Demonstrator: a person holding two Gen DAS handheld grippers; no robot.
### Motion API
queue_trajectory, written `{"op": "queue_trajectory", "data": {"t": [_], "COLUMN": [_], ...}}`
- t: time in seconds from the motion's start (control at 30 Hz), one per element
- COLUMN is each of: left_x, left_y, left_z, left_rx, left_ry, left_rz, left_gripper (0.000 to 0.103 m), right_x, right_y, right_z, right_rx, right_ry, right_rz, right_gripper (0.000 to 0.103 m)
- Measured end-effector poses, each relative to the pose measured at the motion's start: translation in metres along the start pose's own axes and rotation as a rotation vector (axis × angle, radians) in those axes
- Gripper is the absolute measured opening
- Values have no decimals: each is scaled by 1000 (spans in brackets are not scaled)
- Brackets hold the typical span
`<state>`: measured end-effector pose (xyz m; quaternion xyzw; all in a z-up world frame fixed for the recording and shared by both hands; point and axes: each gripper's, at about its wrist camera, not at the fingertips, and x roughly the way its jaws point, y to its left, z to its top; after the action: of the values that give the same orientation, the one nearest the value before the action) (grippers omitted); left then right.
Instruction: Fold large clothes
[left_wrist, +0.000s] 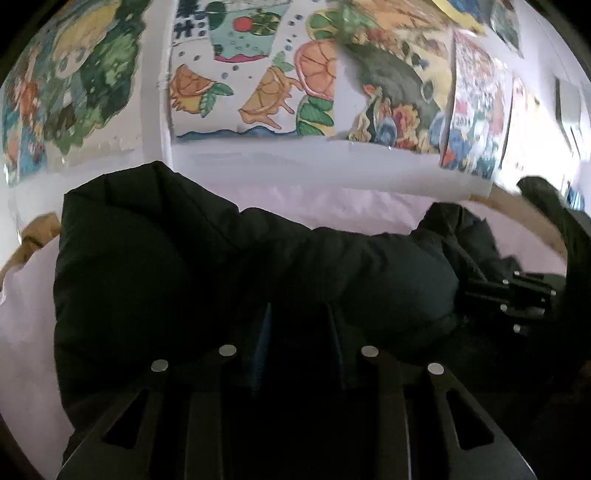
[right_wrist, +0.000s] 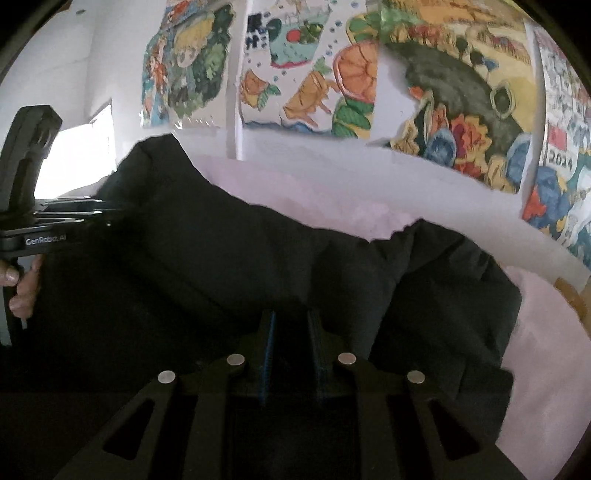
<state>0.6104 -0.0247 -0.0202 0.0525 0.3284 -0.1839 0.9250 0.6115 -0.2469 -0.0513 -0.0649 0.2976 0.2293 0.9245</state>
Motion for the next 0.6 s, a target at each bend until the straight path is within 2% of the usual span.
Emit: {"op": "queue_trajectory", "data": {"t": [0.07,0.23,0.4,0.6], "left_x": [12,38,52,46], "left_y": [0,14,21,20], "left_z": [-6,-15,-18,-17], "left_rx": [5,-42,-51,-52], "left_ry": [-7,-13,-10,-13], "left_rz": [8,-29,-37,-46], "left_gripper": [24,23,23,24], "right_x": [13,38,58,53], "right_y": [-8,-23,-32,-33], "right_z": [-2,-4,-8,-13], "right_rx": [38,94,133,151], "right_ry": [13,40,51,33], "right_rz": [19,66,98,119], "right_gripper": [14,14,14,14]}}
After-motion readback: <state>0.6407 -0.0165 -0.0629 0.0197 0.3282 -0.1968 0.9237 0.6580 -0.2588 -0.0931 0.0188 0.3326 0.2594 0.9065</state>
